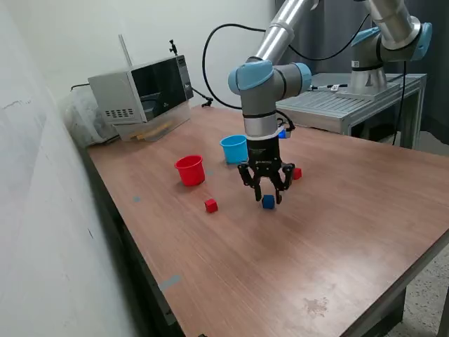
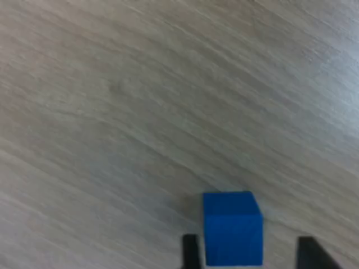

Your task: Place red objects in the red bin, and blue objects in the blue bin.

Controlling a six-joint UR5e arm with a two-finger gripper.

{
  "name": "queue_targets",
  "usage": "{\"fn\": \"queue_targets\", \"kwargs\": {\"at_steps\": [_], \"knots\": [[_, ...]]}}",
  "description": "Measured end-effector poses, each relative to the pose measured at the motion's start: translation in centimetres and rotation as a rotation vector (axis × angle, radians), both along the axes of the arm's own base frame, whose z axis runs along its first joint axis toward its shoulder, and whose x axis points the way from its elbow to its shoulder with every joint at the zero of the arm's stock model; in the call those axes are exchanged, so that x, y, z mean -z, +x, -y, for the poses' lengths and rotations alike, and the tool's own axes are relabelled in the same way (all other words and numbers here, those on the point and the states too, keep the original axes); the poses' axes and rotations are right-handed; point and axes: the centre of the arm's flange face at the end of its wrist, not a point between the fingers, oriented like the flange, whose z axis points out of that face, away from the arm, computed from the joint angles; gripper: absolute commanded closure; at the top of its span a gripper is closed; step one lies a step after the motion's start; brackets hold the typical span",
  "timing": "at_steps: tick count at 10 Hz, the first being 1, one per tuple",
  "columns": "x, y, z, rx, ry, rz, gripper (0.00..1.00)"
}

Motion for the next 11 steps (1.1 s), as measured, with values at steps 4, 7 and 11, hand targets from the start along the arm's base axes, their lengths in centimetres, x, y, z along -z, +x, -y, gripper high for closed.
{"fn": "queue_targets", "kwargs": {"at_steps": [4, 7, 11], "knots": [[0.2, 0.3, 0.1, -0.02, -0.014, 0.007, 1.0], [-1.2, 0.5, 0.1, -0.03, -0.011, -0.006, 1.0], [-11.3, 3.0, -0.6, -0.026, -0.016, -0.103, 1.0]]}}
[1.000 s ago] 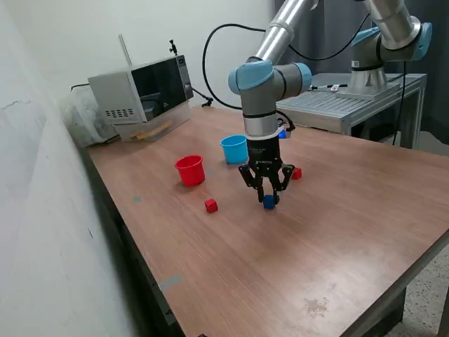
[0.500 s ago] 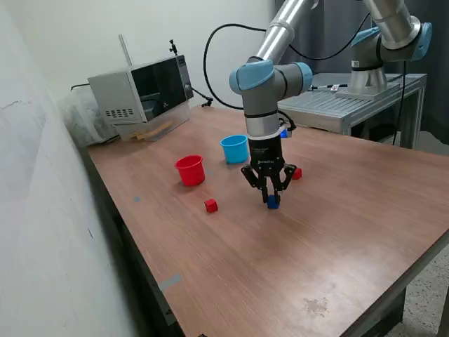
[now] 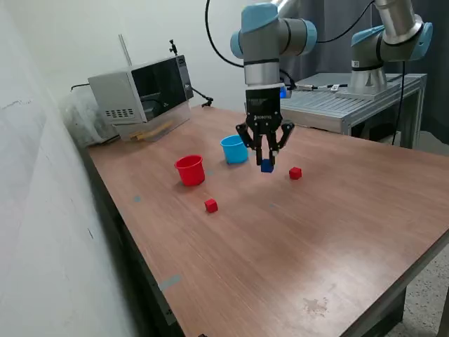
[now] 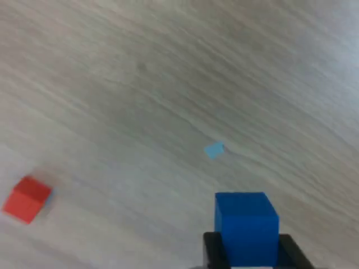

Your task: Place red objects in the red bin, and blue objects in the blue bin.

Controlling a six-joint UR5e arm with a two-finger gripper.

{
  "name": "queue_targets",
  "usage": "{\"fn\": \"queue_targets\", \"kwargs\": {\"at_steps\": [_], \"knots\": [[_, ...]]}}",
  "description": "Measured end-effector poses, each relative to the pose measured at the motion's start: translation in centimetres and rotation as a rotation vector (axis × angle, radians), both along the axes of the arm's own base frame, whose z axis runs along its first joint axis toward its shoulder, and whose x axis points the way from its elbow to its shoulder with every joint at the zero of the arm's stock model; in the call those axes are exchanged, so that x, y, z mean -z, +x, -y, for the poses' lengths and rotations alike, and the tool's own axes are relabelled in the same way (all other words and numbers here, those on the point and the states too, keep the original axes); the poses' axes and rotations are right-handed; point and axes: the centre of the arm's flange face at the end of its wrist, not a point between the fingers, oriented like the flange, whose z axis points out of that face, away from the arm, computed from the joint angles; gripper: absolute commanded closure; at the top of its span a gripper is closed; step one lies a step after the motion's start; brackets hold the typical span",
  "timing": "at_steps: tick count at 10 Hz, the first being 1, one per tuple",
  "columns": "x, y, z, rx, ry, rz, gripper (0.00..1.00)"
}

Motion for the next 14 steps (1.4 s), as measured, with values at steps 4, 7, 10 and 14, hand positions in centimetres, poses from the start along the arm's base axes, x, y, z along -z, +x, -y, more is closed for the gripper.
{"fn": "queue_targets", "kwargs": {"at_steps": [4, 7, 10, 14], "knots": [[-2.9, 1.9, -12.4, 0.172, 0.031, 0.013, 1.0], [-1.4, 2.9, -25.9, 0.348, 0.04, 0.073, 1.0], [1.0, 4.9, -30.0, 0.391, 0.036, 0.129, 1.0], [2.9, 6.4, -30.1, 0.395, 0.036, 0.176, 1.0]]}}
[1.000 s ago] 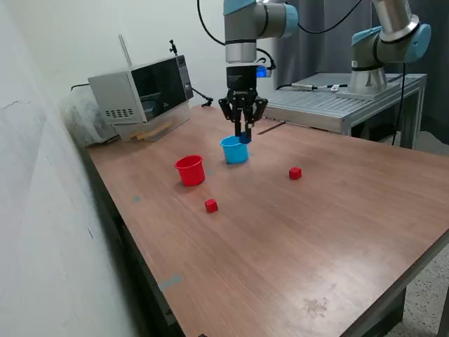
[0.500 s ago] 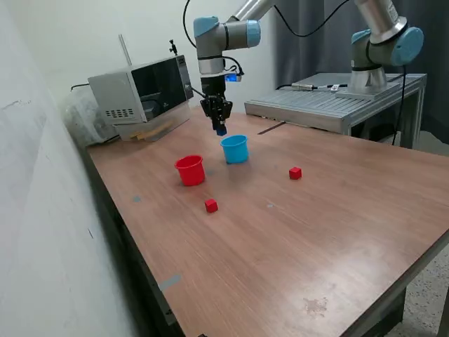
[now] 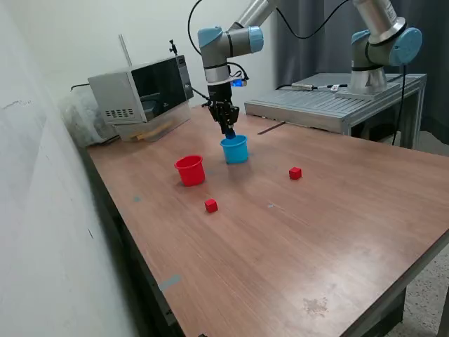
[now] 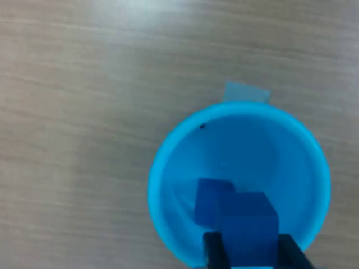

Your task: Place red objects in the red bin, and blue objects in the blue bin.

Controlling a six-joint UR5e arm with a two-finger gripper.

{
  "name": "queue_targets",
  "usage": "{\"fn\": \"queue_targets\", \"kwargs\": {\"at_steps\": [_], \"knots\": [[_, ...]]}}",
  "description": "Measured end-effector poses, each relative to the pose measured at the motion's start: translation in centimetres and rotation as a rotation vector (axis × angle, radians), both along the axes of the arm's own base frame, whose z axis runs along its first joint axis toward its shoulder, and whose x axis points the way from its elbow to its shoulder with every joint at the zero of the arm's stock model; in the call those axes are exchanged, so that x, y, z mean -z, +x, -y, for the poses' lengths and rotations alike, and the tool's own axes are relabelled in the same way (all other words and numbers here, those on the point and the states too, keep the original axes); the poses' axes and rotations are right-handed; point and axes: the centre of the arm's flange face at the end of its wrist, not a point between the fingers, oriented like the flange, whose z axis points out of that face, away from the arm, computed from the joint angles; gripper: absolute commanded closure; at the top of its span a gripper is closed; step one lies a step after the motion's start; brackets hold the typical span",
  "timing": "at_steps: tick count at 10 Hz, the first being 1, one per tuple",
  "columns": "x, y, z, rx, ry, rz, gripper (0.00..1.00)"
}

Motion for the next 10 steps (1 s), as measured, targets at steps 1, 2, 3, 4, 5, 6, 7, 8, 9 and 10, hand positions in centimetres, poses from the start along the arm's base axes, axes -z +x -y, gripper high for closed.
{"fn": "queue_targets", "kwargs": {"at_steps": [1, 2, 3, 4, 5, 6, 7, 8, 9, 10], "knots": [[0.2, 0.2, 0.0, 0.0, -0.001, 0.004, 1.0], [0.3, 0.3, 0.1, 0.0, -0.002, 0.008, 0.0], [0.5, 0.4, 0.1, 0.0, -0.003, 0.012, 0.0], [0.5, 0.5, 0.1, 0.0, -0.003, 0.013, 0.0], [0.2, 0.6, 0.3, -0.002, -0.002, 0.01, 0.0], [-0.9, 0.7, 0.7, -0.006, 0.002, -0.006, 0.0], [-2.9, 1.3, 1.4, -0.013, 0.007, -0.031, 0.0], [-5.2, 2.1, 3.4, -0.037, 0.012, -0.056, 0.0], [-7.5, 3.2, 6.3, -0.075, 0.011, -0.064, 0.0], [-9.7, 4.5, 9.7, -0.122, 0.007, -0.063, 0.0]]}}
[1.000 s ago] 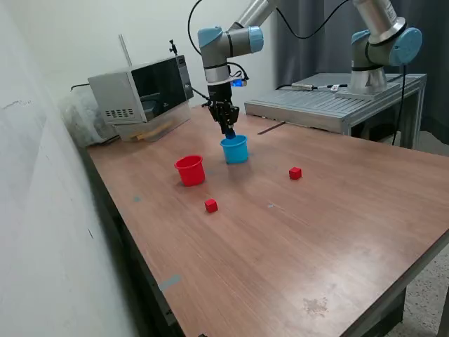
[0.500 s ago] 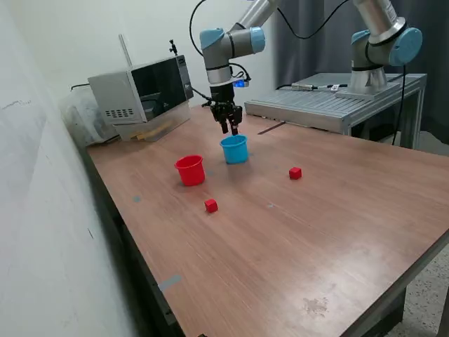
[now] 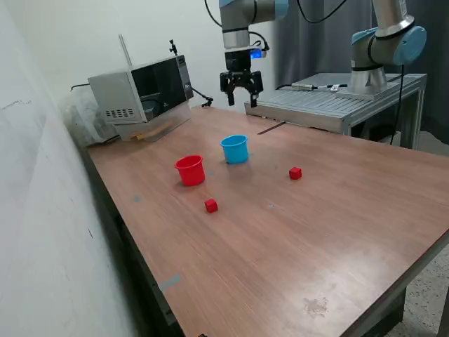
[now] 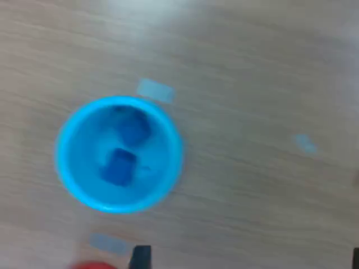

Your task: Place red objects in the red bin, and blue objects in the blue bin.

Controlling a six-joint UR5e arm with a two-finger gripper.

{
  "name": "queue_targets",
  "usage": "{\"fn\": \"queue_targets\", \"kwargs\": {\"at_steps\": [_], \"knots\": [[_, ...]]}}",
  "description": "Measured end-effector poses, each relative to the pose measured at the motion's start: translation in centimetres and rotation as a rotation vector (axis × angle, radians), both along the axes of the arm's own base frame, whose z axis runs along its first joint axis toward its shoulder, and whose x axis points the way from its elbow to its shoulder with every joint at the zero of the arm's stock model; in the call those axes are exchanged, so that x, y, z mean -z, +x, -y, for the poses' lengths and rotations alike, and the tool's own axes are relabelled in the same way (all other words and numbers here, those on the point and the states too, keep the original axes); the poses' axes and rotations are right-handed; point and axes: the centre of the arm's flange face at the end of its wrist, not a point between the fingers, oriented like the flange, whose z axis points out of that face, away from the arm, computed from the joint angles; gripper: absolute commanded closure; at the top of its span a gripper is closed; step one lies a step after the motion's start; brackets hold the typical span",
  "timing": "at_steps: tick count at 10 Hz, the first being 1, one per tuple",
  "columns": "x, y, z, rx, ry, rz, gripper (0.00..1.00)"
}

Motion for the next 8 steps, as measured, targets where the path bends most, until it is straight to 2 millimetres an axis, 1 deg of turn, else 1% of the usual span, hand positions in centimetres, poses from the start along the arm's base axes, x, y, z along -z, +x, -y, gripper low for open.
{"fn": "queue_targets", "kwargs": {"at_steps": [2, 3, 4, 5, 6, 7, 8], "knots": [[-4.8, 3.0, 6.4, -0.085, 0.001, -0.028, 0.0], [-7.1, 4.7, 9.2, -0.102, -0.002, -0.045, 0.0], [-8.6, 6.2, 11.6, -0.109, -0.007, -0.055, 0.0], [-9.2, 7.4, 13.4, -0.109, -0.015, -0.057, 0.0], [-9.3, 8.2, 14.9, -0.106, -0.031, -0.055, 0.0], [-8.9, 8.6, 15.8, -0.097, -0.056, -0.049, 0.0], [-8.1, 8.5, 16.4, -0.081, -0.079, -0.044, 0.0]]}}
